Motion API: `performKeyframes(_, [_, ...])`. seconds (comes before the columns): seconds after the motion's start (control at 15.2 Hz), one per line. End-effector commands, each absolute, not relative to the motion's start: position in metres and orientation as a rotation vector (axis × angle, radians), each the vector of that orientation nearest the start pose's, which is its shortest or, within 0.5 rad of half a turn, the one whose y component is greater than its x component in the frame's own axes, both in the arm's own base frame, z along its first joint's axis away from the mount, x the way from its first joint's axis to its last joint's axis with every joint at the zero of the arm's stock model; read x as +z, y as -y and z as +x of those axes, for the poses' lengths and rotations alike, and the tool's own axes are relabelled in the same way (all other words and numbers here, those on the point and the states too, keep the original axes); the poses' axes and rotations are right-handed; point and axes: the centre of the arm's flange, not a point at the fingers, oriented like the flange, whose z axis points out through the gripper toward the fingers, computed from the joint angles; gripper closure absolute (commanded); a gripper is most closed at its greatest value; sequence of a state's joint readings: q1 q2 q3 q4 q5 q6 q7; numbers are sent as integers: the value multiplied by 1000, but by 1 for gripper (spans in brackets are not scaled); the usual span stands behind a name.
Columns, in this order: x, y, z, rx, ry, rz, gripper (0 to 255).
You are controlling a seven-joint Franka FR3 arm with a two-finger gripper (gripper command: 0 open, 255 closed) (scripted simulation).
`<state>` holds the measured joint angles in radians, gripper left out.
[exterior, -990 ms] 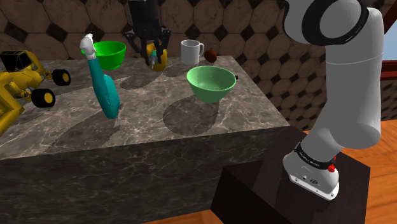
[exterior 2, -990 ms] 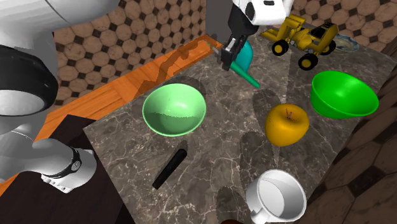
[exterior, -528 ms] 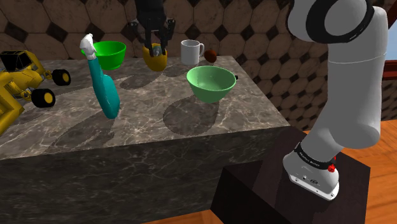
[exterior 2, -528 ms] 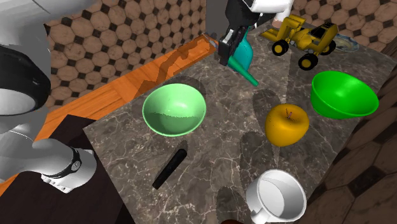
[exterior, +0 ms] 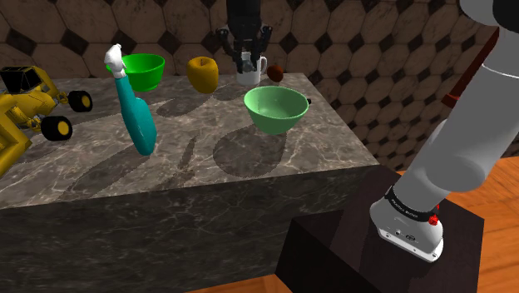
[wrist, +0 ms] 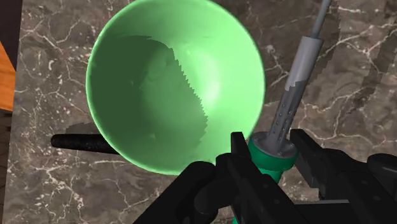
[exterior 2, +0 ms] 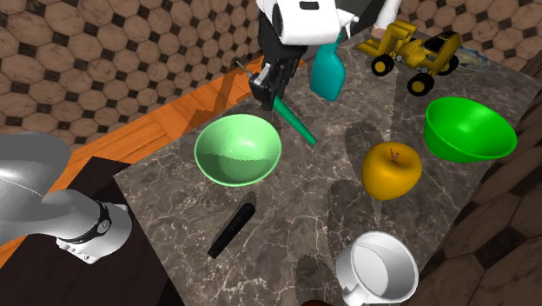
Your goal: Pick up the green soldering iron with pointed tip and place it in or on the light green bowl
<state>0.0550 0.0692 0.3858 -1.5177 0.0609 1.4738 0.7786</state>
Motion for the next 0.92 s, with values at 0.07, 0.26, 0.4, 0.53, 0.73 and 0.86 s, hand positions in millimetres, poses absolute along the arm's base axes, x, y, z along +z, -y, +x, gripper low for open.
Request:
performKeyframes(0.07, [608, -207, 488, 218, -520, -3080, 255])
performKeyframes(0.26, [608, -179, 467, 218, -520, -3080, 255])
performKeyframes(0.4, [598, -179, 467, 218, -520, -3080, 255])
performKeyframes(0.53, [587, -179, 467, 218, -520, -3080, 255])
performKeyframes(0.73, [571, -179, 467, 218, -520, -3080, 255])
performKeyframes(0.86, [561, -179, 467, 218, -520, -3080, 255])
